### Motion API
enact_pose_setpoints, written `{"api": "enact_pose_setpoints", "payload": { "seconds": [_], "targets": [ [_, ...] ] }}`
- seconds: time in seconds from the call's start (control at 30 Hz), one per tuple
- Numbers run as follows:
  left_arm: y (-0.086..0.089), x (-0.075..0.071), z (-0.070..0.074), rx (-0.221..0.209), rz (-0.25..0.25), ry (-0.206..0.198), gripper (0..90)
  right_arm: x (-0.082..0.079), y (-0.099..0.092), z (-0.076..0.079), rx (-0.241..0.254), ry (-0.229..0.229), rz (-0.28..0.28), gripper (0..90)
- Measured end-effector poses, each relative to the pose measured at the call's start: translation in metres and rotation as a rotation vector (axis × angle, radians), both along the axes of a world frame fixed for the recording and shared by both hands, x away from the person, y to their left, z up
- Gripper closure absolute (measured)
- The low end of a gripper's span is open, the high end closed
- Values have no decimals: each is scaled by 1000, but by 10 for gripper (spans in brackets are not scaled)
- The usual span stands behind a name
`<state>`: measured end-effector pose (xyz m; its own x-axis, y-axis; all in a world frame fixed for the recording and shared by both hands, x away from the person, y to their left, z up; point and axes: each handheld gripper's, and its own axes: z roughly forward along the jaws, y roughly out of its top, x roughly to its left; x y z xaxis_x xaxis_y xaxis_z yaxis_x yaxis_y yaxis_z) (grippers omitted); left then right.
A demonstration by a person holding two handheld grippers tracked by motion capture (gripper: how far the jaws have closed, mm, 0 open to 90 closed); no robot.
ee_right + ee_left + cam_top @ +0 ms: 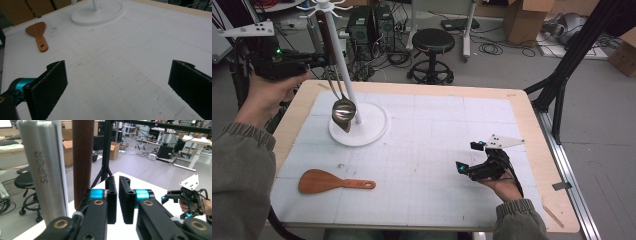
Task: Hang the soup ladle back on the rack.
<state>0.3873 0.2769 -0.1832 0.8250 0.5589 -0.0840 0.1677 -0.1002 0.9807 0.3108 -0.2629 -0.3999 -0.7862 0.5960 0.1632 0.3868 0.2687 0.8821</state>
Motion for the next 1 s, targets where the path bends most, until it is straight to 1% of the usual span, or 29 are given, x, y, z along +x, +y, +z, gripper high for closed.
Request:
{"api": "enact_pose_setpoints", "payload": {
  "seconds": [0.07, 0.13, 0.23, 0.37, 0.43, 0.5, 0.53, 0.57, 0.63, 0.67, 0.77, 0.83, 0.9, 1.0],
  "targets": [
    [-1, -1, 3, 4, -3, -4, 893, 0, -1, 1, 4, -4, -8, 13],
    [-2, -2, 6, -1, -12, -3, 896, 0, -2, 1, 5, -4, -9, 13],
    [-4, -3, 11, 8, -20, -3, 896, 0, -3, 2, 0, 1, -15, 13],
    [-8, -4, 18, 7, -33, -11, 897, 0, -4, 3, 0, -10, -17, 13],
    [-9, -5, 21, 13, -35, -13, 897, 0, -5, 4, 3, -8, -21, 13],
    [-11, -5, 24, 20, -35, -19, 897, 0, -6, 4, 2, -12, -24, 13],
    [-12, -5, 24, 14, -33, -17, 897, 0, -6, 4, 8, -6, -26, 13],
    [-12, -5, 26, 22, -31, -17, 897, 0, -7, 4, 7, -9, -26, 13],
    [-14, -6, 29, 20, -29, -20, 897, 0, -7, 4, 8, -5, -24, 13],
    [-14, -6, 30, 20, -29, -20, 897, 1, -7, 4, 5, -11, -23, 13],
    [-16, -6, 34, 30, -27, -24, 897, 1, -6, 4, 5, -9, -22, 13],
    [-17, -7, 36, 31, -25, -29, 897, 1, -7, 4, 4, -11, -23, 13],
    [-19, -7, 39, 22, -23, -27, 897, 1, -7, 4, 9, -9, -26, 13],
    [-20, -6, 43, 24, -12, -34, 897, 0, -6, 4, 9, -7, -22, 13]
  ]
}}
